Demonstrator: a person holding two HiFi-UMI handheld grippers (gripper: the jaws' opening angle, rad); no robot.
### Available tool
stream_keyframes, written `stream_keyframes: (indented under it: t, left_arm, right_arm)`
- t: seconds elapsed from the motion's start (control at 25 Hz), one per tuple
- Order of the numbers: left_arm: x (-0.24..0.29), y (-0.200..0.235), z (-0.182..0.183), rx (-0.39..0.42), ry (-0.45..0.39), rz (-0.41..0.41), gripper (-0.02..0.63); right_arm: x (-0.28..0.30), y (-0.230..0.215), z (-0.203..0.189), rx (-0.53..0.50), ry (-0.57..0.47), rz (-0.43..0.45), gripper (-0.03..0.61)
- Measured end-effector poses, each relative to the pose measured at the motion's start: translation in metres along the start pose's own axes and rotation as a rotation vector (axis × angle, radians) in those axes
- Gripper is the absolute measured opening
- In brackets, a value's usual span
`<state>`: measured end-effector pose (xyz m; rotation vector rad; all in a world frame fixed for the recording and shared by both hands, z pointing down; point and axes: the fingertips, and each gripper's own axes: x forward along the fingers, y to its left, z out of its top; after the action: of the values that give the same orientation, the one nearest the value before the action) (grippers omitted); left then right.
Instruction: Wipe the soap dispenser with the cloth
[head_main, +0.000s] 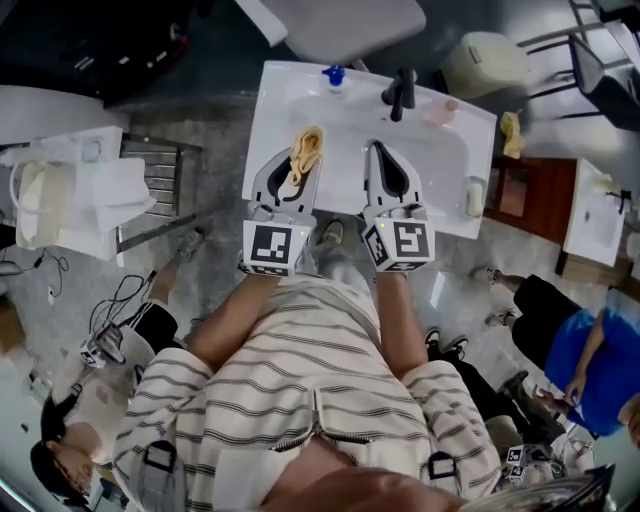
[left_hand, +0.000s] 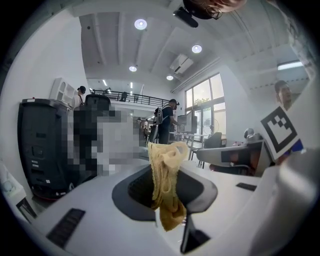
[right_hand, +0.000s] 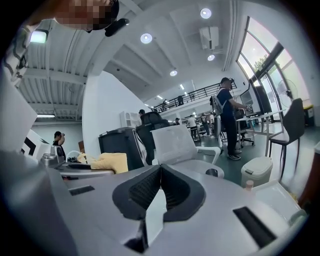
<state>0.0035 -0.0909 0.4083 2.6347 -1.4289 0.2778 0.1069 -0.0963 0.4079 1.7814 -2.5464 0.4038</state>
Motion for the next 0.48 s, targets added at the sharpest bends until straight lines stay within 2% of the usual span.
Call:
stream_keyframes:
  t: [0.48]
  left_arm:
    - [0.039,0.028,-0.027,-0.019,0.05,-0.042,0.094]
  right_arm:
    - [0.068,-0.012,-0.029,-0.014,0.055,-0.006,0.002]
